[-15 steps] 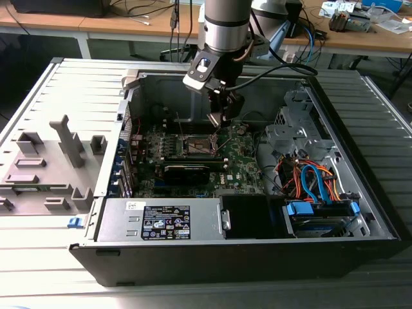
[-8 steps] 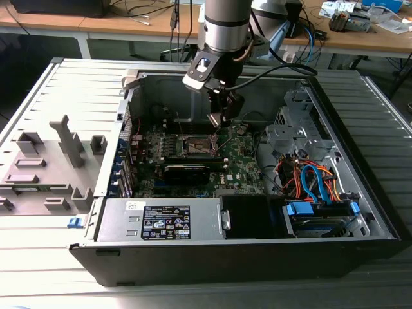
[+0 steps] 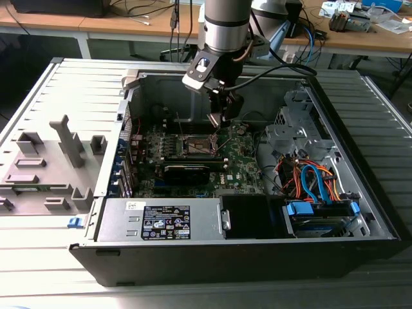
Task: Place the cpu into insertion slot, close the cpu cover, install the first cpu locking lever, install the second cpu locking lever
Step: 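Place the cpu into insertion slot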
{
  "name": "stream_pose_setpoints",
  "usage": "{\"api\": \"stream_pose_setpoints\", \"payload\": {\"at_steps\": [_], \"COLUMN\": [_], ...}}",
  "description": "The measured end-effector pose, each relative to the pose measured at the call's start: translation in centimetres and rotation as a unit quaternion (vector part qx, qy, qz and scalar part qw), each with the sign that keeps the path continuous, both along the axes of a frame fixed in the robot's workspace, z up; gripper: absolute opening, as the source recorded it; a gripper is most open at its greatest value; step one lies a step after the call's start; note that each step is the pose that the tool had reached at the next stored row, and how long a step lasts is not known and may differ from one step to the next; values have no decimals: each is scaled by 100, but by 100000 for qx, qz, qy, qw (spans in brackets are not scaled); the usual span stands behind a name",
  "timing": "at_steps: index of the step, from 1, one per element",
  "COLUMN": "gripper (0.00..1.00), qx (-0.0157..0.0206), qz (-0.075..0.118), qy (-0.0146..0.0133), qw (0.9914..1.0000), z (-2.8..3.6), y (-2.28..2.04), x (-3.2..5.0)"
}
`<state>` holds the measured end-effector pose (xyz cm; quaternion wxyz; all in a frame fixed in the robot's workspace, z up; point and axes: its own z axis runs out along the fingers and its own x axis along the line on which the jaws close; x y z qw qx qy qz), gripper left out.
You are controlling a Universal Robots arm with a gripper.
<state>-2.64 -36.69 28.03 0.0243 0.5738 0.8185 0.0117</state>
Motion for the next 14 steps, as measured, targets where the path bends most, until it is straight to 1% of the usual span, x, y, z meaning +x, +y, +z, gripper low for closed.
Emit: {"api": "stream_pose_setpoints", "payload": {"at_steps": [14], "gripper": [55], "qx": [-1], "qz": [-1130], "qy": [1], "qw": [99994], "z": [-9], "y": [0], "x": [0]}}
